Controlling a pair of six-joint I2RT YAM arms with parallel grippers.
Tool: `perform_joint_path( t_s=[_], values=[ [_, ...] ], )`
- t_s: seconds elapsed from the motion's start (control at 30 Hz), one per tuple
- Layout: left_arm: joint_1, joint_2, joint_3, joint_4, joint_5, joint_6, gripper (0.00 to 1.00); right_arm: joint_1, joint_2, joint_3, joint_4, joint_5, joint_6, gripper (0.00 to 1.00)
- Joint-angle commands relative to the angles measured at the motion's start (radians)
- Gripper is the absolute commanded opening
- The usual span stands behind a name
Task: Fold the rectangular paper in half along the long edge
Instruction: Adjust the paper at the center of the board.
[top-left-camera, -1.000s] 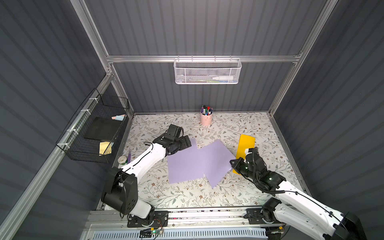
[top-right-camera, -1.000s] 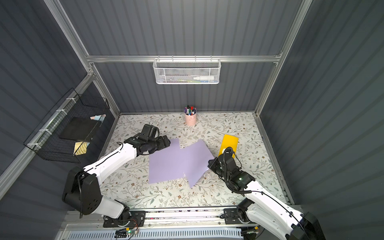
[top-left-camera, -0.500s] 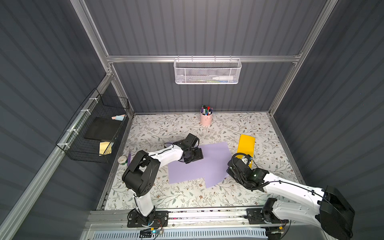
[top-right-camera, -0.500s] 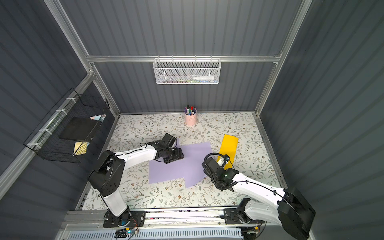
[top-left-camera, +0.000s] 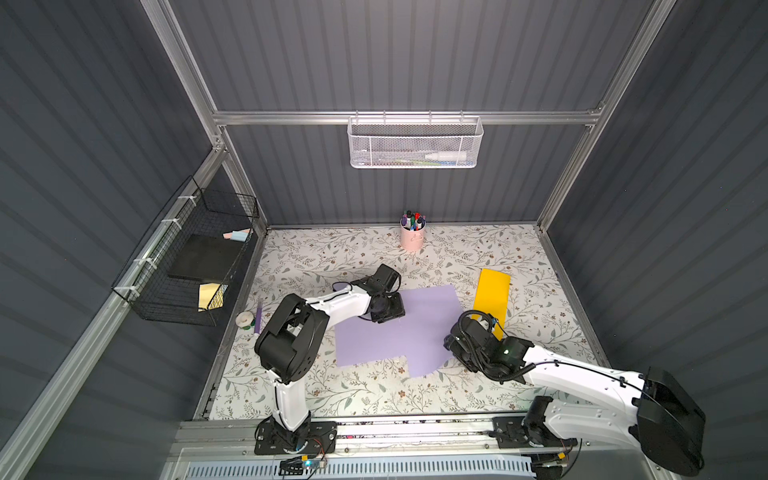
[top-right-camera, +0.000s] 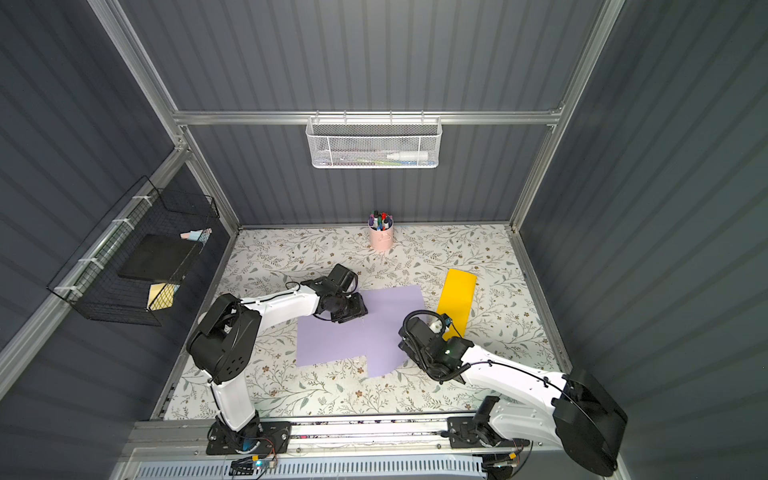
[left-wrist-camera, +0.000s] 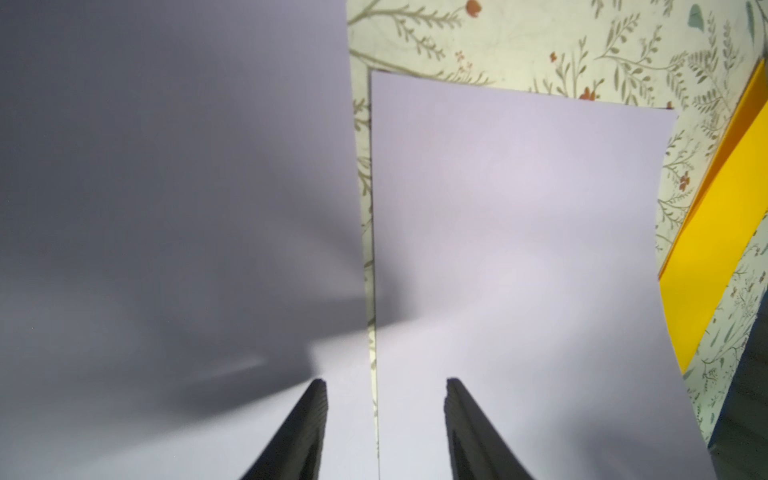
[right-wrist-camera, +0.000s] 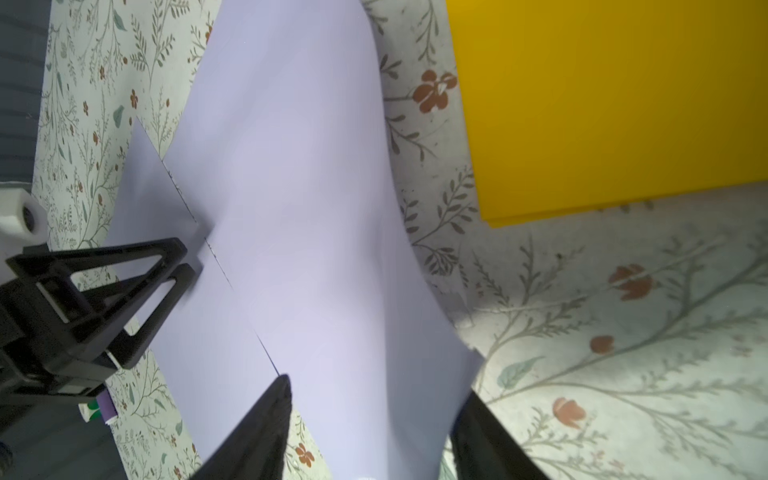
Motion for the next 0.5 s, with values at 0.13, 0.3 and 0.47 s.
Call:
perform_joint_path(
  t_s=[0.13, 0.3, 0.47],
  values=[
    [-0.026, 0.023, 0.098, -0.034, 0.055, 0.035, 0.47, 0.006, 0.112, 0.087, -0.033, -0.226, -0.061, 0.61],
    [-0.041, 0.074, 0.141, -0.013, 0.071, 0.031, 0.42, 0.005, 0.109, 0.164, -0.128, -0.248, -0.131, 0.62],
    [-0.041, 0.136, 0.141, -0.029, 0.085, 0.049, 0.29, -0.004, -0.01, 0.189, -0.215, -0.209, -0.195, 0.66]
  ],
)
